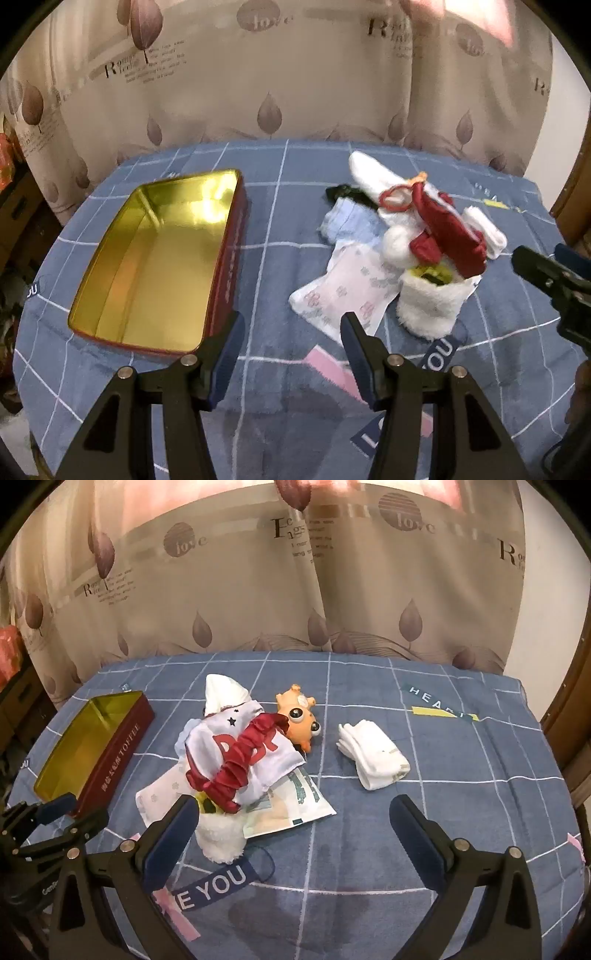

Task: Organize soft objects

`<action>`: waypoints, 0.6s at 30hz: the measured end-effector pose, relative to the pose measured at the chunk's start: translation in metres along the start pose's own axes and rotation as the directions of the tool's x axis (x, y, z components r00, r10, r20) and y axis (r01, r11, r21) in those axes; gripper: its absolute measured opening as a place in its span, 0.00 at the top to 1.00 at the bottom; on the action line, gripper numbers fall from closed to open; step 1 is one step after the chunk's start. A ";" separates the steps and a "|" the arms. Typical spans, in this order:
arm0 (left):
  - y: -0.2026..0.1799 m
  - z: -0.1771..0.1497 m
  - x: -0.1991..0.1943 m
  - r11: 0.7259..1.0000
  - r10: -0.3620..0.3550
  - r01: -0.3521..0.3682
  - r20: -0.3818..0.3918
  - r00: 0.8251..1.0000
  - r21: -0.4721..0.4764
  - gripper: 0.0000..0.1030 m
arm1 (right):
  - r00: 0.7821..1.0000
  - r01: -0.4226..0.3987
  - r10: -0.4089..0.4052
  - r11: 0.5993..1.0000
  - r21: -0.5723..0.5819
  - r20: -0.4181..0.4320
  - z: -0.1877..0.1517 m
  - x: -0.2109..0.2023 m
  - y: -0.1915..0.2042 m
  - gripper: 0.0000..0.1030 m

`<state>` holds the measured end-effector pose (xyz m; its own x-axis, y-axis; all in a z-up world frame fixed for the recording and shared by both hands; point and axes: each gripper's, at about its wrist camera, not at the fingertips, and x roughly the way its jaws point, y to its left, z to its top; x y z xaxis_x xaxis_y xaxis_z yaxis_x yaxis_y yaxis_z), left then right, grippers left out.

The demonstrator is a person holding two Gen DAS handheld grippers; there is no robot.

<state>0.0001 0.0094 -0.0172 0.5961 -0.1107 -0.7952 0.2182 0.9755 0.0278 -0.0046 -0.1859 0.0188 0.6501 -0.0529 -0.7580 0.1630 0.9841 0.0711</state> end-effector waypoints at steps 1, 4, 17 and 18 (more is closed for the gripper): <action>-0.001 0.000 -0.002 1.000 -0.005 0.005 0.017 1.000 0.010 0.46 | 1.000 -0.003 0.003 1.000 0.004 -0.002 0.000 0.001 -0.001 0.00; -0.008 0.001 -0.001 0.999 0.011 -0.012 0.003 1.000 0.051 0.46 | 1.000 -0.009 0.009 1.000 0.010 -0.010 0.002 0.002 -0.001 0.00; -0.003 0.006 0.003 0.999 0.045 -0.045 -0.014 0.999 0.021 0.46 | 1.000 -0.021 0.021 0.999 0.025 -0.007 0.000 0.006 -0.008 0.00; -0.002 0.006 0.004 0.999 0.046 -0.045 -0.019 0.999 0.019 0.46 | 1.000 -0.021 0.022 0.999 0.026 -0.008 0.000 0.006 -0.008 0.00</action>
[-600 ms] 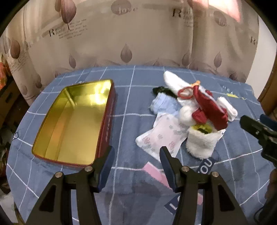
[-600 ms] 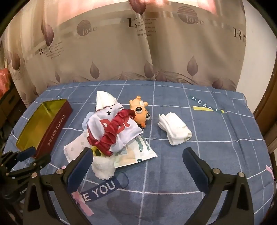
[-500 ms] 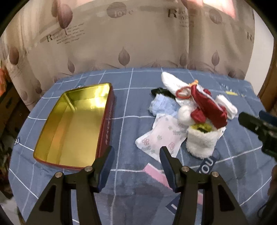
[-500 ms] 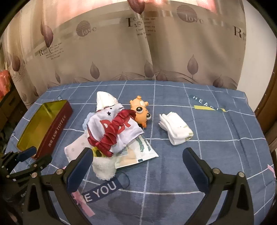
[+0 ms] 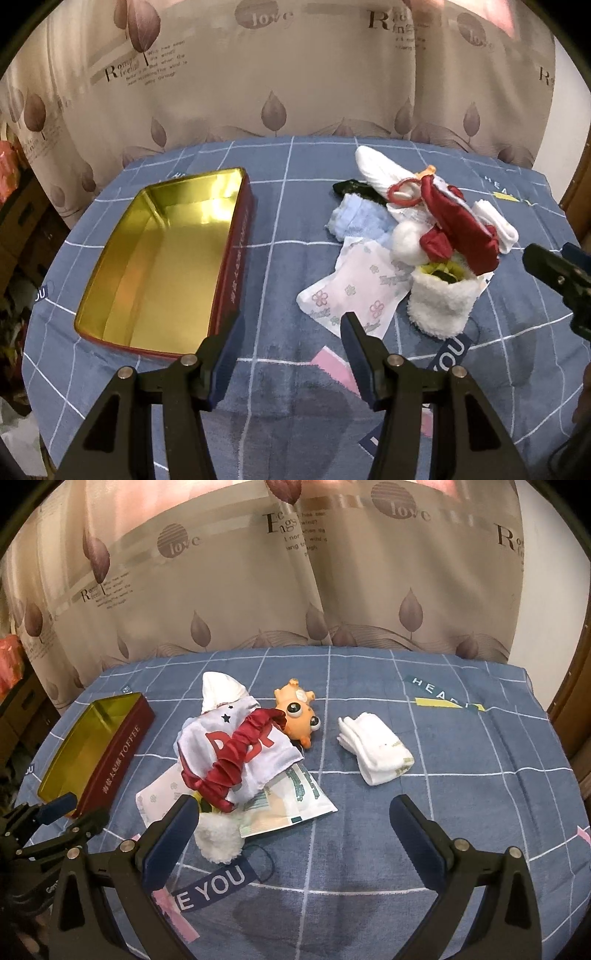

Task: Organize soft objects

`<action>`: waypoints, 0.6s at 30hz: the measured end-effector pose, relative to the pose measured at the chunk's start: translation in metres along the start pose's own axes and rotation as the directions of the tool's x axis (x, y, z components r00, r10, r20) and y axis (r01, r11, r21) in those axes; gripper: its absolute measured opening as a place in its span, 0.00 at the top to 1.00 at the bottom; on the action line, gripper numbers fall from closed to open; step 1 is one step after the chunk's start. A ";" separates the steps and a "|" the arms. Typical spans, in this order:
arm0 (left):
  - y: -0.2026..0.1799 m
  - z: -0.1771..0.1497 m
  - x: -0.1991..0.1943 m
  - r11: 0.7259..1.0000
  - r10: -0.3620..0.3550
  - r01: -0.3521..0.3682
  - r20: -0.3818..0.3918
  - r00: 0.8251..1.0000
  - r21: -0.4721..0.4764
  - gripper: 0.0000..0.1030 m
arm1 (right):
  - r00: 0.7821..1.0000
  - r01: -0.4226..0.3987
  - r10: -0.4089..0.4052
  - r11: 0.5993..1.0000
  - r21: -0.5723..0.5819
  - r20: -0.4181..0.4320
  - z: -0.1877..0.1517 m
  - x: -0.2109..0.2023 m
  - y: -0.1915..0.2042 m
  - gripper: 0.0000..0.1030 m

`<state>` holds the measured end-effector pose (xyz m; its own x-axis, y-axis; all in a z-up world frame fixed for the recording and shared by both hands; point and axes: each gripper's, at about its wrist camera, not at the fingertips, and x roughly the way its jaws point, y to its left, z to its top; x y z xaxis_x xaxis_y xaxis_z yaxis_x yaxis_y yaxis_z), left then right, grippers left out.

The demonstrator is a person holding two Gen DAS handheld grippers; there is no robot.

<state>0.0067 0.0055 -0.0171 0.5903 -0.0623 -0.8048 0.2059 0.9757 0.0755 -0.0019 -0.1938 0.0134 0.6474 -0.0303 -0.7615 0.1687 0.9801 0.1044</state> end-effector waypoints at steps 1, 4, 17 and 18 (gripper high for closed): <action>0.001 0.000 0.002 1.000 0.004 -0.004 -0.006 1.000 -0.005 0.46 | 1.000 -0.003 0.003 1.000 0.001 -0.001 0.000 0.000 0.000 0.00; 0.003 0.000 0.004 1.000 0.003 -0.003 -0.014 1.000 -0.011 0.46 | 1.000 -0.010 0.010 1.000 0.002 -0.003 -0.001 0.001 0.000 0.00; 0.006 -0.001 0.006 1.000 0.001 -0.002 -0.029 1.000 -0.031 0.46 | 1.000 -0.011 0.011 1.000 -0.008 -0.001 -0.003 0.001 0.005 0.00; 0.006 -0.001 0.006 0.999 0.002 -0.003 -0.029 1.000 -0.032 0.46 | 1.000 -0.011 0.011 1.000 -0.008 -0.001 -0.003 0.001 0.004 0.00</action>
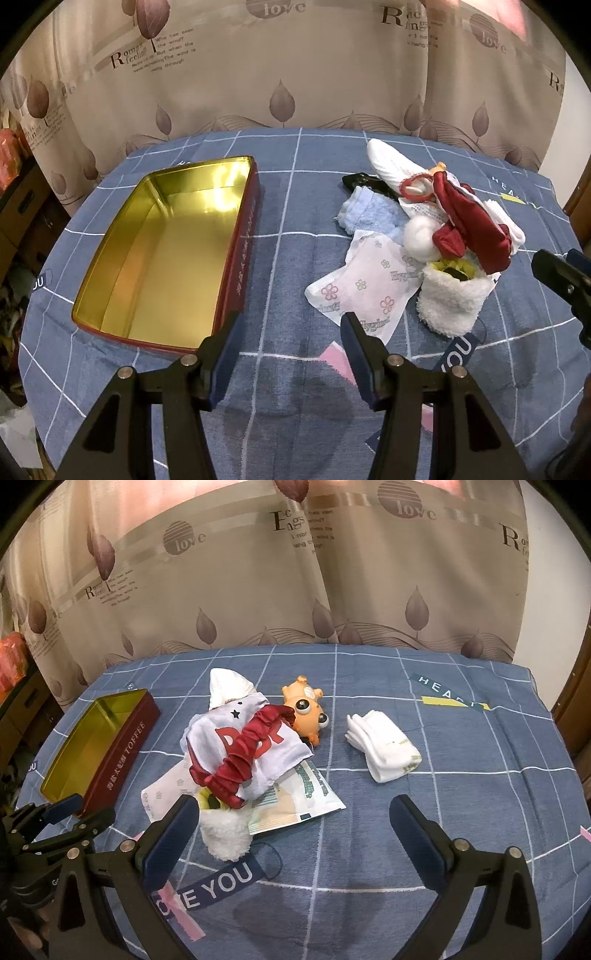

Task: Organize soft objects

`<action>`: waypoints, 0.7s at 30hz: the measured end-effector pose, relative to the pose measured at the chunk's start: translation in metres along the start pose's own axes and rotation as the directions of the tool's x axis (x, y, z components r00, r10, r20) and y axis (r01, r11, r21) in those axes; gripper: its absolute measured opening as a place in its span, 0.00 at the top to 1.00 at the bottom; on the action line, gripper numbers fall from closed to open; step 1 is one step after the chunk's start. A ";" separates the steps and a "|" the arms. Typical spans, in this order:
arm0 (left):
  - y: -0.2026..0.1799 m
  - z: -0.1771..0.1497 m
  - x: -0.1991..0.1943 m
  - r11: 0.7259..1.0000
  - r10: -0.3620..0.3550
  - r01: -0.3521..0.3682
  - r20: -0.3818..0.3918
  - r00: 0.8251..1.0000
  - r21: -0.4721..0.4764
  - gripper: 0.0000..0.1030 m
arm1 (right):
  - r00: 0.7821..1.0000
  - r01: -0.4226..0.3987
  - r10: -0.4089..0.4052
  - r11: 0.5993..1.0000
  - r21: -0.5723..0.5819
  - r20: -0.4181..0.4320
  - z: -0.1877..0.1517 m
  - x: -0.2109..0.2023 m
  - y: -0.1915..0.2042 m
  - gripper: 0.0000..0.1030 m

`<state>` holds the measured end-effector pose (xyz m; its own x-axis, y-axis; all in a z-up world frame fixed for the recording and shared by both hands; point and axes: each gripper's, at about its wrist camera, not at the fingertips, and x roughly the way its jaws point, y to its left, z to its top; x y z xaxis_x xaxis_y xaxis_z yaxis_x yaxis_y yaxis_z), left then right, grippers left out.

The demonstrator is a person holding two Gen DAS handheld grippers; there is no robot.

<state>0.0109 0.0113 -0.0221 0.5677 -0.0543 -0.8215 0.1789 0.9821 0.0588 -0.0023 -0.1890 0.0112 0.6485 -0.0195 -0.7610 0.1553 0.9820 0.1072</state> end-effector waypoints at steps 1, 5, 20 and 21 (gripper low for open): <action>0.000 0.000 0.000 1.000 0.000 0.000 -0.001 1.000 -0.001 0.46 | 1.000 0.000 0.000 1.000 0.000 0.001 0.000 0.000 0.000 0.00; 0.001 0.001 0.002 1.000 -0.002 0.002 -0.006 1.000 -0.005 0.46 | 1.000 -0.004 0.004 1.000 -0.001 -0.001 -0.001 0.000 0.003 0.00; 0.001 0.001 0.006 1.000 -0.003 0.003 -0.018 1.000 -0.008 0.46 | 1.000 -0.004 0.004 1.000 -0.004 0.000 -0.002 0.000 0.003 0.00; 0.001 0.001 0.006 1.000 -0.003 0.003 -0.017 1.000 -0.007 0.46 | 1.000 -0.005 0.005 1.000 -0.003 0.001 -0.001 0.000 0.003 0.00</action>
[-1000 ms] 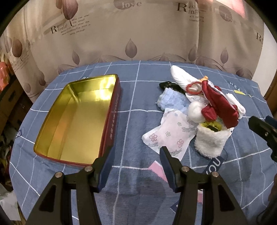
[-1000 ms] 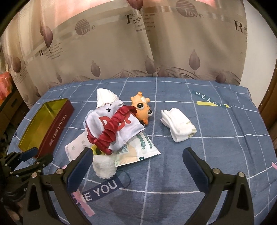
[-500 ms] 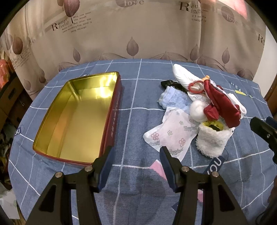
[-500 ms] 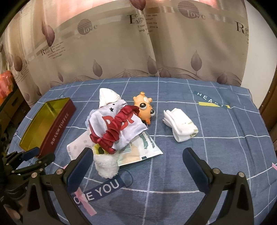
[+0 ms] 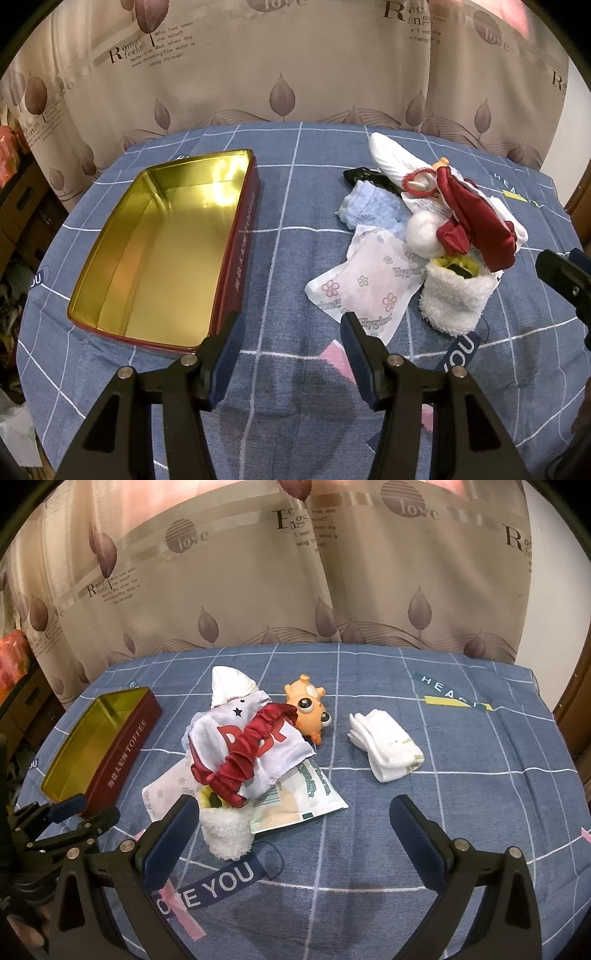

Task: Organize soft objects

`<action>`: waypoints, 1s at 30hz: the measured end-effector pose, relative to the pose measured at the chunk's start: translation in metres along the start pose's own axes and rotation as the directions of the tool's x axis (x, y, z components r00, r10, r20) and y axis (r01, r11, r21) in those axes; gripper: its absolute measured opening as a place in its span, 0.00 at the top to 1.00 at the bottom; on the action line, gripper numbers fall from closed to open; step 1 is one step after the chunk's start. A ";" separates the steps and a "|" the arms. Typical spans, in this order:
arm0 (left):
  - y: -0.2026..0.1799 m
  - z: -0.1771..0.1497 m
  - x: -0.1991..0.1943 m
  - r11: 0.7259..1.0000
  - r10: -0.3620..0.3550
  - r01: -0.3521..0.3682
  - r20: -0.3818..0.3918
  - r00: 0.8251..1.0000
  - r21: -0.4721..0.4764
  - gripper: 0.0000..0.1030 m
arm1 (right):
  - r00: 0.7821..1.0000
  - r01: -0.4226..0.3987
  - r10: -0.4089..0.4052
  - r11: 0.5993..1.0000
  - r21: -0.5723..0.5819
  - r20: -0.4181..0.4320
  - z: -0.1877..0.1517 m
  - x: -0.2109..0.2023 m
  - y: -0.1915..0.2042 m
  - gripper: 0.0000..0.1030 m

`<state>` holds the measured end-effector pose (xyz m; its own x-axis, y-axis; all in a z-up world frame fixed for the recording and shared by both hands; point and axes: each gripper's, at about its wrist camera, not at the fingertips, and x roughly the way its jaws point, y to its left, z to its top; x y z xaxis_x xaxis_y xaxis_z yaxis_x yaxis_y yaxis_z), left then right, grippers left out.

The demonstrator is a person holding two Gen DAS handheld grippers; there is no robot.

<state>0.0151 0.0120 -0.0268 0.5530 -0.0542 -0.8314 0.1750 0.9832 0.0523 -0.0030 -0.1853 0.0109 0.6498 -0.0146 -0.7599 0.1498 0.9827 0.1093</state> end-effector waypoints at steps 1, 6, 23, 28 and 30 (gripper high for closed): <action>0.001 0.000 0.000 1.000 -0.001 0.001 0.000 1.000 0.001 0.46 | 1.000 0.001 -0.001 1.000 0.000 0.000 0.000 0.000 0.000 0.00; 0.001 0.000 0.001 1.000 -0.003 0.003 0.000 1.000 0.003 0.46 | 1.000 0.003 -0.003 1.000 -0.002 0.000 0.000 0.000 0.001 0.00; -0.004 -0.001 0.010 0.998 -0.033 0.034 -0.018 0.999 0.060 0.46 | 1.000 0.023 -0.023 1.000 0.002 -0.012 -0.004 0.003 -0.010 0.00; -0.016 0.004 0.023 0.981 -0.125 0.129 -0.037 0.991 0.143 0.46 | 1.000 0.023 -0.022 0.999 0.035 -0.017 -0.006 0.006 -0.022 0.00; -0.020 0.007 0.029 0.973 -0.162 0.168 -0.049 0.986 0.161 0.46 | 1.000 0.023 -0.022 0.999 0.041 -0.017 -0.007 0.008 -0.025 0.00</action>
<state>0.0333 -0.0102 -0.0476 0.4768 -0.2043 -0.8549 0.3943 0.9190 0.0003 -0.0068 -0.2092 -0.0019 0.6333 -0.0330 -0.7732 0.1951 0.9736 0.1182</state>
